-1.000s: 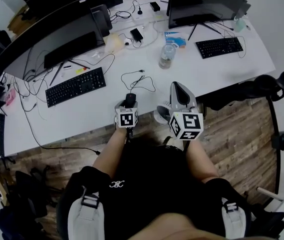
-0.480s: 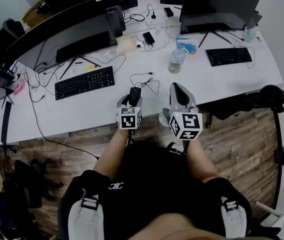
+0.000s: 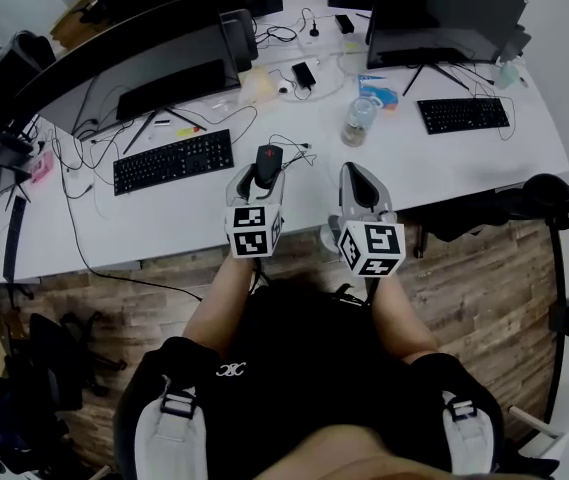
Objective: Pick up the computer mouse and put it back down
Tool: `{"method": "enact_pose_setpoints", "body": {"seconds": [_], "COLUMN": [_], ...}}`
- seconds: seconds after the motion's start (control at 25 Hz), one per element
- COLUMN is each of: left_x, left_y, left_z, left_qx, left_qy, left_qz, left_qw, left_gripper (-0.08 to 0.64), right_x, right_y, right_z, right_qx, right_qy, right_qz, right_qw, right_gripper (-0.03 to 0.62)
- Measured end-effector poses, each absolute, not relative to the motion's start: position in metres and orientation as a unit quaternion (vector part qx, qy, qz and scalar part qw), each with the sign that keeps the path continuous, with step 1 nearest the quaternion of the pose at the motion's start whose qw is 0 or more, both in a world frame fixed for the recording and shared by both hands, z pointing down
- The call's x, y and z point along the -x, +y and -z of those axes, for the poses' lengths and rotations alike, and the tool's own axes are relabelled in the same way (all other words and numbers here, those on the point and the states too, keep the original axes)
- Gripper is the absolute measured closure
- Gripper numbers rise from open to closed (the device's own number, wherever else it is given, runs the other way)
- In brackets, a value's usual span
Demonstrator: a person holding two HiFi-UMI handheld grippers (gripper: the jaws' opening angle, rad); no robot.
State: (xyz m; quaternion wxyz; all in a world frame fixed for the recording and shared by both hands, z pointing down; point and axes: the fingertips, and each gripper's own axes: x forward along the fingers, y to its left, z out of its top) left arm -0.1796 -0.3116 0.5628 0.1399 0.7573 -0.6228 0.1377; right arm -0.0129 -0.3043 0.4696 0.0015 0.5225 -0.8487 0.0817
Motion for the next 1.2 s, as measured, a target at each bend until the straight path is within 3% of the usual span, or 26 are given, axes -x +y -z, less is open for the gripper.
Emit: {"method": "enact_pose_setpoints", "body": {"seconds": [0.68, 1.2], "left_x": [0.175, 0.173], "left_y": [-0.303, -0.298], "left_z": [-0.464, -0.470], "left_qx": [-0.783, -0.787], "left_qy": [-0.614, -0.608], "left_qz": [-0.080, -0.078], "left_qw": [0.061, 0.074], "left_gripper": [0.272, 0.273], "right_x": [0.020, 0.015], "right_y": [-0.308, -0.308], "right_z": [-0.461, -0.461], "right_qx": [-0.529, -0.538], "right_qy": [-0.845, -0.840], "right_qz": [-0.083, -0.078], "right_qw": [-0.005, -0.003], "right_gripper": [0.588, 0.588]}}
